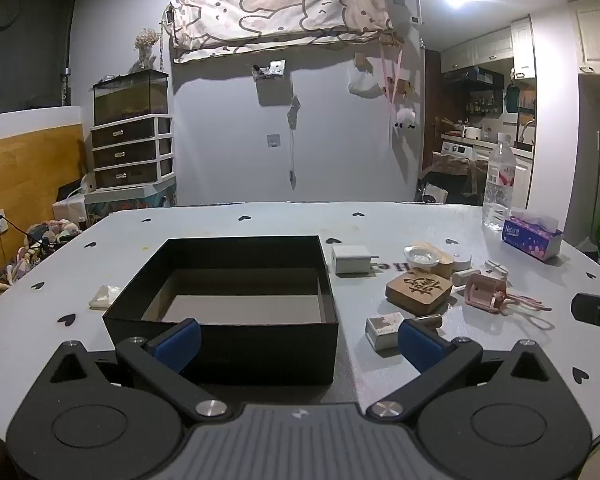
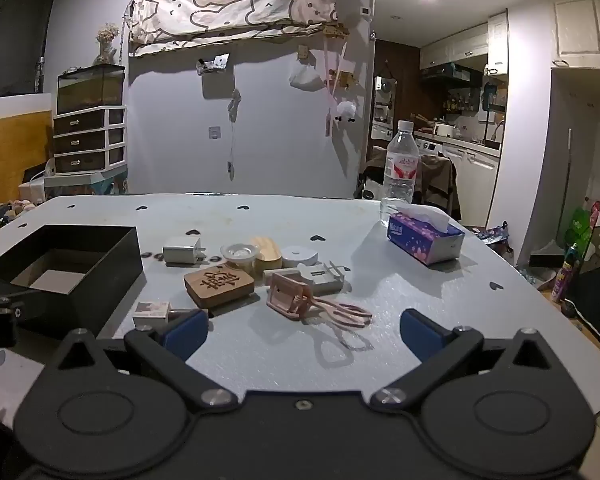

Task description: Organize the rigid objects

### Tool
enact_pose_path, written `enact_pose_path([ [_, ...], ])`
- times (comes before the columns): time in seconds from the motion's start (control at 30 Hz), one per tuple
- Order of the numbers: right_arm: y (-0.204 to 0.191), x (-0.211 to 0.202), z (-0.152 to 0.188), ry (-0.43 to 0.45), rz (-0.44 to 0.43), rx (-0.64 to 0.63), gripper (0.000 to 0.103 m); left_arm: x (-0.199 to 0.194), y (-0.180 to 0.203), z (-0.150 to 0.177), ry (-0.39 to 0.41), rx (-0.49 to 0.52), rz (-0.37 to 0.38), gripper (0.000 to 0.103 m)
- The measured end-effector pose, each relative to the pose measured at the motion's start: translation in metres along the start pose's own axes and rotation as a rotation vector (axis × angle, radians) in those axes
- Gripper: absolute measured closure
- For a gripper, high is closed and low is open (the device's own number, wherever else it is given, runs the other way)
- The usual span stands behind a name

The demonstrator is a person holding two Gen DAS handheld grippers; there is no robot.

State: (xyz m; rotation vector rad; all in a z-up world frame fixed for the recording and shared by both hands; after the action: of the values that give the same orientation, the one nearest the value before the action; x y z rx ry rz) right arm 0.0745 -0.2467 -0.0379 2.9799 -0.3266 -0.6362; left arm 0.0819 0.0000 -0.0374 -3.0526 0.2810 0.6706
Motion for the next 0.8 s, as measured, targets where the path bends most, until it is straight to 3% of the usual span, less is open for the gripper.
enact_pose_path([
  [0.8,0.0026,-0.0002,0.0004,0.003,0.002,0.007,0.0,0.0,0.0,0.0001,-0.001,-0.007,0.003,0.0],
])
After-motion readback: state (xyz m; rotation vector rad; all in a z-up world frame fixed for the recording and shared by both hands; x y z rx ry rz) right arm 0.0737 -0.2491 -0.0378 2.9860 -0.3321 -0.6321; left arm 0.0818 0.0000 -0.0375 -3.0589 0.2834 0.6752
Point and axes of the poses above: each gripper's, at about its wrist camera, not at the fingertips, and x roughly the way its jaws point, y to its right, z to its underside, the point moved 9 cm from there along x, roughly the way its jaws point, and after that the axes turned 10 degrees about z, right-handed, at the moved point
